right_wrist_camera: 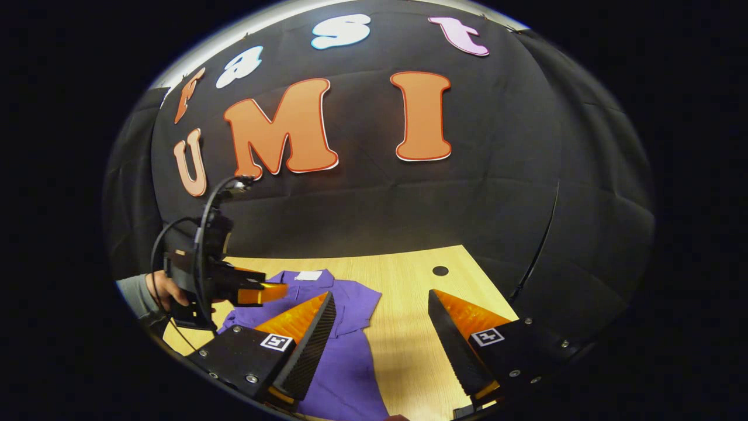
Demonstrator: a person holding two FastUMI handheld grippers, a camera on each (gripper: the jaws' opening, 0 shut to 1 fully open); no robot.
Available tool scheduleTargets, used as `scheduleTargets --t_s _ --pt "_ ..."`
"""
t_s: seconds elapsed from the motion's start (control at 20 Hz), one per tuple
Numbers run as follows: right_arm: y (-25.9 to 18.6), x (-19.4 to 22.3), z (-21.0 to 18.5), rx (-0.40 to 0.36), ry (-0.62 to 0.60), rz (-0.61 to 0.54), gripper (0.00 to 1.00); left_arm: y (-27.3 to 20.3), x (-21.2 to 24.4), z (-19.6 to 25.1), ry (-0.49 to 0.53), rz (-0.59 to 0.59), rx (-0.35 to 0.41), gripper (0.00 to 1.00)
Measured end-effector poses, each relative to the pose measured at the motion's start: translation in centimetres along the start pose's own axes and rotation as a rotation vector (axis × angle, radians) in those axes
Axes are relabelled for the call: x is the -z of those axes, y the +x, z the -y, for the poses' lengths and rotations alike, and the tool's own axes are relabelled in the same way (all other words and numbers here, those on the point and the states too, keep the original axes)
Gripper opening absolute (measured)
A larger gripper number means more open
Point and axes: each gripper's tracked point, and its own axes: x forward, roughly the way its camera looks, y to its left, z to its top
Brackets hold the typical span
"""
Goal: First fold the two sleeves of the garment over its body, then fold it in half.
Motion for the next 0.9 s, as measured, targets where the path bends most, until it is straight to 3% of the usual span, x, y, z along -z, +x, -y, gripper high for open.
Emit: scheduleTargets --t_s 0.15,0.35,0.6,0.75,0.9 --pt "0.3 0.4 -1.5 -0.017 -0.018 0.011 0.95 -3.6 -0.2 -1.9 -0.021 0.111 -0.069 0.95" --pt "0.0 0.5 -3.0 -0.033 -0.045 0.04 0.95 -8.7 0.7 -6.3 -0.055 0.294 -0.245 0.99" --pt "-0.7 0.2 -4.5 -0.044 -0.084 0.093 0.95 -14.4 1.4 -8.8 -0.084 0.439 -0.328 0.99" --pt "-1.0 0.1 -5.5 -0.06 -0.093 0.133 0.95 -17.9 2.1 -11.1 -0.06 0.506 -0.432 0.99" --pt "-1.0 1.9 -5.9 -0.072 -0.107 0.107 0.95 -20.4 4.5 -11.8 -0.1 0.532 -0.459 0.99"
